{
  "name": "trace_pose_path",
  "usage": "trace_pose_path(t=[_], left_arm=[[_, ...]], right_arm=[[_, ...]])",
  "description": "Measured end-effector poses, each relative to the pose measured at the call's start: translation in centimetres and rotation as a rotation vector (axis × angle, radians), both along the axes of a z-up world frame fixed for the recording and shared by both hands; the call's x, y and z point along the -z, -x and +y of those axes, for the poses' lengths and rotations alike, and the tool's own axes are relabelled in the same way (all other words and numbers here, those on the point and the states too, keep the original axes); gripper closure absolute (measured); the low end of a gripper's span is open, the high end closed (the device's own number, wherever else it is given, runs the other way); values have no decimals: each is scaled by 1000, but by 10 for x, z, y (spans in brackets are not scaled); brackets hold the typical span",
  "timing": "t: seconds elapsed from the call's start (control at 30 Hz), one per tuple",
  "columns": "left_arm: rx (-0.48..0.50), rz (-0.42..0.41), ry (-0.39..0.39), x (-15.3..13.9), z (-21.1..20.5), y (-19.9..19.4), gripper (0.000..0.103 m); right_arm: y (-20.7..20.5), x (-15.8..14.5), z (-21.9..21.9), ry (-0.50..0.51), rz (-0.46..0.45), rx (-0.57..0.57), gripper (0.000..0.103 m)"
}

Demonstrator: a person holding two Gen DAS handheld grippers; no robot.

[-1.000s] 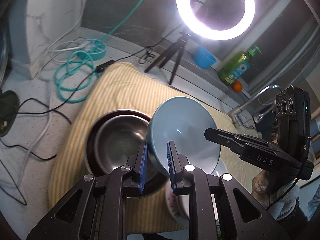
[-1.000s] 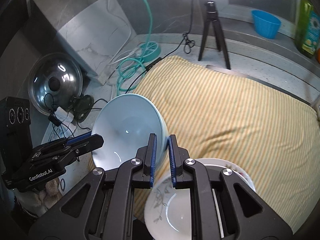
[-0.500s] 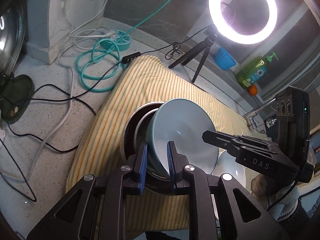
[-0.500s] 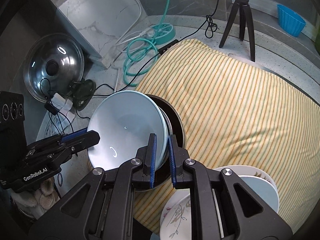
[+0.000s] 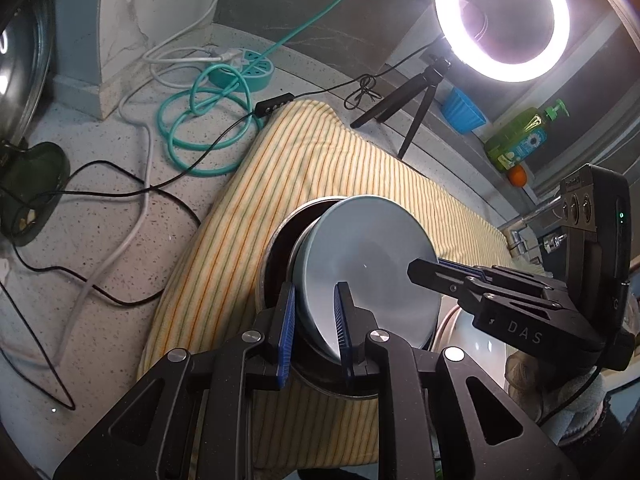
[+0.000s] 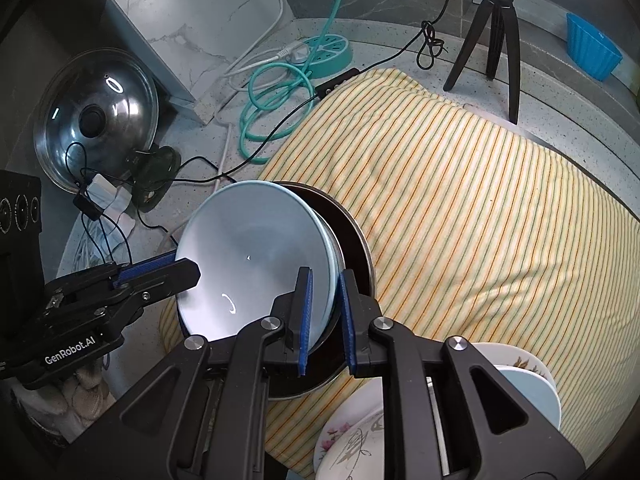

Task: Organize plates and bowls
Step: 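Lower the pale blue bowl into the red bowl and open the gripper, then close the right gripper on the rim of the nested bowls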

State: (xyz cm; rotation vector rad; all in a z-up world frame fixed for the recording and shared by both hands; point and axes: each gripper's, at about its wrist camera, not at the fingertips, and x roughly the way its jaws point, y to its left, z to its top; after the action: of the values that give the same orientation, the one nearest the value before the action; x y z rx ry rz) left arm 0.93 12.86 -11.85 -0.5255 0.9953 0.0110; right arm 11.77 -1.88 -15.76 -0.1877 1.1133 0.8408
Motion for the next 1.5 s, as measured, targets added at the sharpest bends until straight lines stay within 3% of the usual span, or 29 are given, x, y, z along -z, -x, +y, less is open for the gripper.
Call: trace_pose_path(t=[0.1, 0.13, 0.37, 0.73, 0.93, 1.03, 1.23, 1.5], left_arm=[[-3, -10, -18, -2, 1, -1, 83], [-8, -12, -17, -3, 2, 0, 75], [-47, -42, -15, -11, 20, 11, 73], [-133, -14, 38, 10, 45, 30, 73], [-123, -15, 71, 14, 38, 30, 73], [-109, -11, 73, 17, 34, 27, 76], [-80, -1, 52, 18, 26, 21, 76], [-68, 20, 81, 26, 24, 16, 84]], right_arm=[[1, -6, -4, -35, -10, 9, 57], [1, -8, -6, -47, -11, 13, 53], [-7, -15, -28, -112, 22, 73, 53], [-20, 0, -74, -187, 115, 210, 53], [-16, 8, -71, -190, 143, 194, 54], [-14, 11, -65, -180, 149, 175, 67], [-13, 20, -56, -158, 160, 161, 79], [-13, 28, -48, -138, 179, 142, 83]])
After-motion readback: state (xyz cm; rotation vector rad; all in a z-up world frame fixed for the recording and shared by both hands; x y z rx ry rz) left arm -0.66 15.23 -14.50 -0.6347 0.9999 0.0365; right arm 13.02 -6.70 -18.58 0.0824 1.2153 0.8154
